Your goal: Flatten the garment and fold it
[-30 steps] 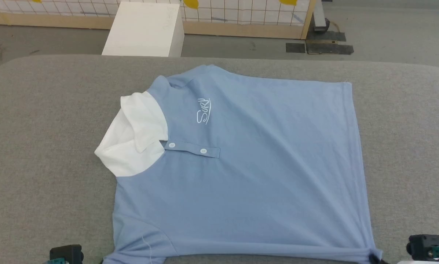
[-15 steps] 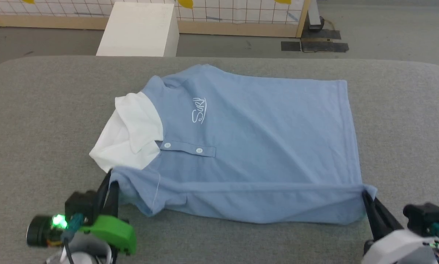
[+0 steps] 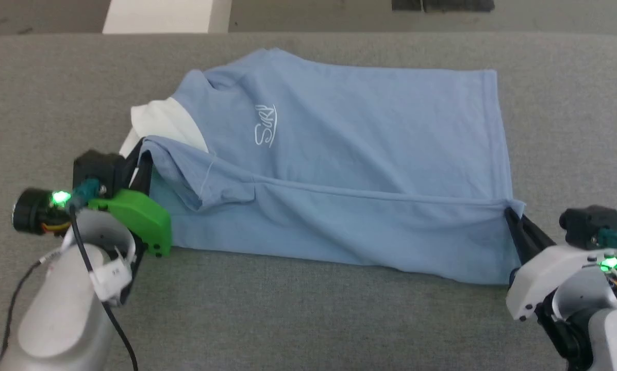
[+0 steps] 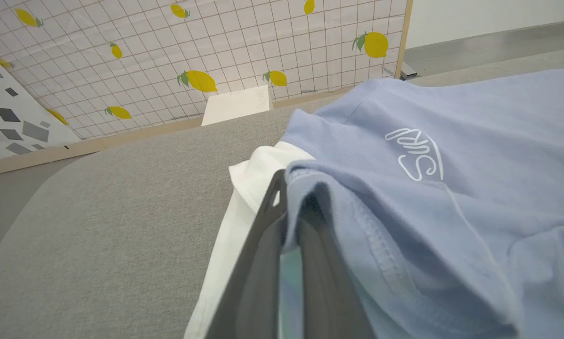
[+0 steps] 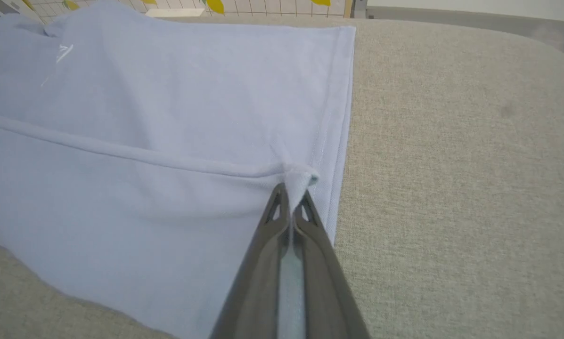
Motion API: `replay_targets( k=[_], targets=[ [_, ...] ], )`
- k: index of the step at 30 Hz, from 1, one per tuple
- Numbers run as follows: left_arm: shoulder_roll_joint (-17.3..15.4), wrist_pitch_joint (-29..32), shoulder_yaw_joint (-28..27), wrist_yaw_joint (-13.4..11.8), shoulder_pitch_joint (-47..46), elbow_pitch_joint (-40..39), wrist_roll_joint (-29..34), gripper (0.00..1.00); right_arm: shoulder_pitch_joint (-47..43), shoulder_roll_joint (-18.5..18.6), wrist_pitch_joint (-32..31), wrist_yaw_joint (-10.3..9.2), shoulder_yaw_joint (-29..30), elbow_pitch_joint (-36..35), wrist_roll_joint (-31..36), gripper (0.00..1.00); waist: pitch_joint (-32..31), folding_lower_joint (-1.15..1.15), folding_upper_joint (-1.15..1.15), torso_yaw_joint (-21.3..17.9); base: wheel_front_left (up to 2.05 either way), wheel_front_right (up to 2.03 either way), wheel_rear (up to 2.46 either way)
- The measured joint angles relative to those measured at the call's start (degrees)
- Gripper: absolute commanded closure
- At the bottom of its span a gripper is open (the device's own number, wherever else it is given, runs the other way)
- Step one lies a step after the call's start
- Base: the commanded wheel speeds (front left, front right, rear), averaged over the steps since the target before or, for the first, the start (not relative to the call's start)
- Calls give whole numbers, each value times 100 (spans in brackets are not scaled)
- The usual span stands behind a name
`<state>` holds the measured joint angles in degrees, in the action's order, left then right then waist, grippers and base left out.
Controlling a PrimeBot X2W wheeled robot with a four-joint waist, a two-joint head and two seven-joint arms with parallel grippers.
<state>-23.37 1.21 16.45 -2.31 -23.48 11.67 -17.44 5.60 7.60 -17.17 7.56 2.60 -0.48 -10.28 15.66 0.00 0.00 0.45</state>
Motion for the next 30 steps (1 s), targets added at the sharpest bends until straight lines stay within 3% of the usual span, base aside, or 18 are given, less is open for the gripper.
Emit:
replay_targets(
  k=[5,8,14,15,16,17,21,24,30],
  targets=[
    [-81,736,-16,226,-471,586,-293,100,302,-103,-602,0,170,105,0,100,340,0,0,-34,0,0,0],
    [-99,1536,-4,386,-586,1011,-620,100,476,-181,-1137,0,245,191,-1,100,514,0,0,-71,0,0,0],
    [-175,2608,-119,656,-748,1160,-1391,100,676,-309,-2043,1,364,144,-13,100,598,0,0,-162,0,0,0],
    [-172,2631,-143,655,-744,1149,-1432,57,680,-320,-2119,1,382,120,-12,88,583,0,0,-164,0,0,0],
    [-172,2575,-174,630,-733,1113,-1434,7,679,-332,-2150,1,409,88,-9,54,559,0,0,-162,0,0,0],
    [-143,2436,-201,587,-704,1084,-1430,0,677,-335,-2147,1,421,66,-9,0,529,0,0,-155,0,0,0],
    [53,1317,-361,282,-318,907,-1262,0,613,-366,-1686,1,501,-60,-45,0,359,0,0,-120,0,0,0],
    [274,-5,-534,-16,146,575,-1072,0,385,-394,-828,0,546,-181,-90,0,129,0,0,-68,0,0,0],
    [555,-1103,-740,-466,1057,155,-924,0,-207,-446,424,0,537,-236,-92,0,-254,0,0,-9,0,0,0]
  ],
)
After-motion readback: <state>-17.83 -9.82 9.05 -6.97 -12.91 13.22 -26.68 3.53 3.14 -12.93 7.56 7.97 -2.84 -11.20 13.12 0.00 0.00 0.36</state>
